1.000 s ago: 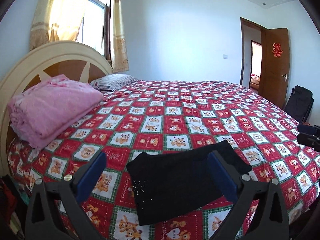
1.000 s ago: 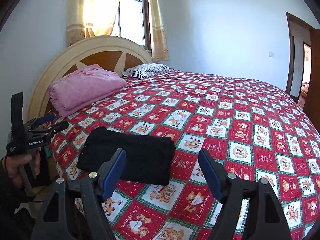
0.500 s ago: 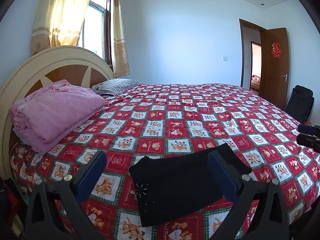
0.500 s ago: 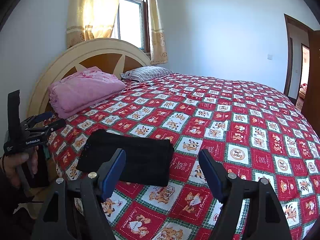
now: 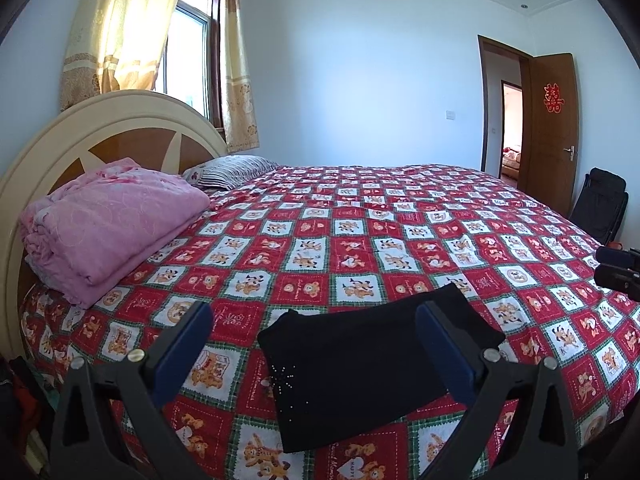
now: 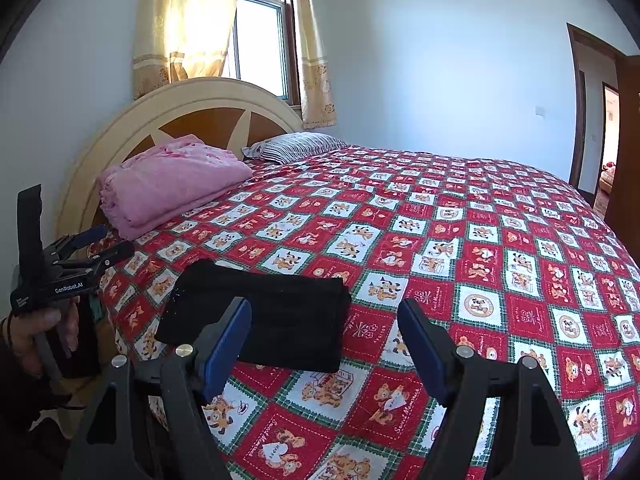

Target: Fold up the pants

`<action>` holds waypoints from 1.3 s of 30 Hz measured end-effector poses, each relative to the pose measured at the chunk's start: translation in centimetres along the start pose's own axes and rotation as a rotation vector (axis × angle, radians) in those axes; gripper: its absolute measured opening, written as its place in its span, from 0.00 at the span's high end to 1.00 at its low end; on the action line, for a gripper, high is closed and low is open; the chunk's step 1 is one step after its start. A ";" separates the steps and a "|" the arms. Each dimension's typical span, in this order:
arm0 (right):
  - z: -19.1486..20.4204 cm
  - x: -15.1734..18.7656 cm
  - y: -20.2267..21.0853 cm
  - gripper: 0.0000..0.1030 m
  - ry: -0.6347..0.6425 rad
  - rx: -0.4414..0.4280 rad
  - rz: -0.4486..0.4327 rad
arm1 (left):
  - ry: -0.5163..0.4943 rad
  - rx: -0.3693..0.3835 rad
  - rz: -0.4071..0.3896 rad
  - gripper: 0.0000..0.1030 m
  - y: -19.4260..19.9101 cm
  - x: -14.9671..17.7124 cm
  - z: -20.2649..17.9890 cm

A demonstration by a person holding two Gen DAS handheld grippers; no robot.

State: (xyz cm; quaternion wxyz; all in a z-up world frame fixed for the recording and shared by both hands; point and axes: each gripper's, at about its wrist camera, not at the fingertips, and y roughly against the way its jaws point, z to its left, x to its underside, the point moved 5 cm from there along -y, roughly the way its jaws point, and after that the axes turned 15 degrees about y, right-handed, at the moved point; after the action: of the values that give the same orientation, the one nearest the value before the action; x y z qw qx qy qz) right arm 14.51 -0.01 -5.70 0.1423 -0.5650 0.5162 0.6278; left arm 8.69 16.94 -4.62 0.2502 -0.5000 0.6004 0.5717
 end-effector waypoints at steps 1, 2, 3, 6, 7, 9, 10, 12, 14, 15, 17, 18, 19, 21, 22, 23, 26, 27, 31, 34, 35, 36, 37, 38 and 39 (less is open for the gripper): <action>0.0 0.0 0.0 0.25 0.001 -0.001 0.001 | 0.000 -0.001 0.000 0.00 0.0 0.0 0.0; 0.0 0.0 0.0 0.25 0.002 -0.001 0.002 | -0.001 0.000 0.001 0.00 0.0 0.0 0.0; 0.0 0.0 0.0 0.25 0.002 -0.002 0.001 | -0.001 0.000 0.000 0.00 0.0 0.0 0.0; 0.1 0.0 -0.1 0.25 0.006 -0.002 0.001 | 0.000 -0.001 0.001 0.00 0.0 0.0 0.0; 0.2 0.0 -0.1 0.25 0.007 -0.002 0.000 | 0.000 -0.001 0.000 0.00 0.0 0.0 0.0; 0.2 0.0 -0.1 0.25 0.007 -0.002 0.002 | -0.001 0.000 0.002 0.00 0.0 0.0 0.0; 0.2 0.0 -0.1 0.25 0.006 -0.002 0.002 | -0.002 0.000 0.003 0.00 0.0 0.0 0.0; 0.2 0.1 -0.1 0.25 0.005 -0.002 0.003 | -0.006 -0.001 0.002 0.00 -0.1 0.1 -0.1; 0.2 0.1 -0.1 0.25 0.006 -0.001 0.002 | -0.013 -0.003 0.006 0.00 -0.2 0.2 -0.1; 0.2 0.1 -0.2 0.25 0.006 -0.002 0.002 | -0.015 -0.003 0.007 0.00 -0.3 0.2 -0.1; 0.2 0.1 -0.2 0.25 0.006 -0.002 0.003 | -0.016 -0.001 0.010 0.00 -0.3 0.2 0.0; 0.2 0.1 -0.2 0.25 0.007 -0.002 0.003 | -0.017 -0.001 0.011 0.00 -0.3 0.2 0.0; 0.2 0.1 -0.2 0.25 0.006 -0.002 0.002 | -0.017 -0.003 0.010 0.00 -0.3 0.2 0.0; 0.2 0.1 -0.2 0.25 0.006 -0.002 0.002 | -0.020 -0.006 0.010 0.00 -0.4 0.2 0.0; 0.2 0.1 -0.2 0.25 0.007 -0.002 0.001 | -0.020 -0.006 0.009 0.00 -0.3 0.2 0.0; 0.2 0.1 -0.2 0.25 0.008 -0.001 0.000 | -0.021 -0.007 0.007 0.00 -0.3 0.2 0.0; 0.2 0.1 -0.2 0.25 0.008 -0.002 -0.001 | -0.023 -0.006 0.003 0.00 -0.3 0.0 0.0; 0.2 0.2 -0.2 0.25 0.008 -0.001 -0.001 | -0.025 -0.004 0.003 0.00 -0.2 0.0 -0.1; 0.2 0.2 -0.2 0.25 0.011 -0.003 0.002 | -0.031 -0.002 -0.017 0.00 0.1 -0.2 -0.4; 0.4 0.1 -0.2 0.25 0.016 -0.005 0.005 | -0.031 -0.001 -0.025 0.00 0.2 -0.3 -0.5; 0.5 0.1 -0.2 0.25 0.019 -0.005 0.006 | -0.027 -0.001 -0.022 0.00 0.1 -0.3 -0.5; 0.5 0.1 -0.3 0.25 0.020 -0.004 0.007 | -0.023 -0.002 -0.020 0.00 0.1 -0.2 -0.5; 0.6 0.2 -0.3 0.25 0.023 -0.004 0.008 | -0.019 -0.005 -0.014 0.00 0.0 -0.2 -0.4; 0.7 0.1 -0.3 0.25 0.025 -0.004 0.009 | -0.016 -0.006 -0.007 0.00 -0.2 -0.2 -0.3; 0.7 0.2 -0.4 0.25 0.026 -0.004 0.010 | -0.009 -0.010 0.002 0.00 -0.3 -0.1 -0.2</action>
State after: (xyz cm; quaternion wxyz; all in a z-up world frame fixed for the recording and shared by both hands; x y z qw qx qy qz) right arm 14.32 0.67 -6.13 0.1313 -0.5707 0.5196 0.6221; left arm 9.09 16.89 -4.61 0.2498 -0.4981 0.5969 0.5772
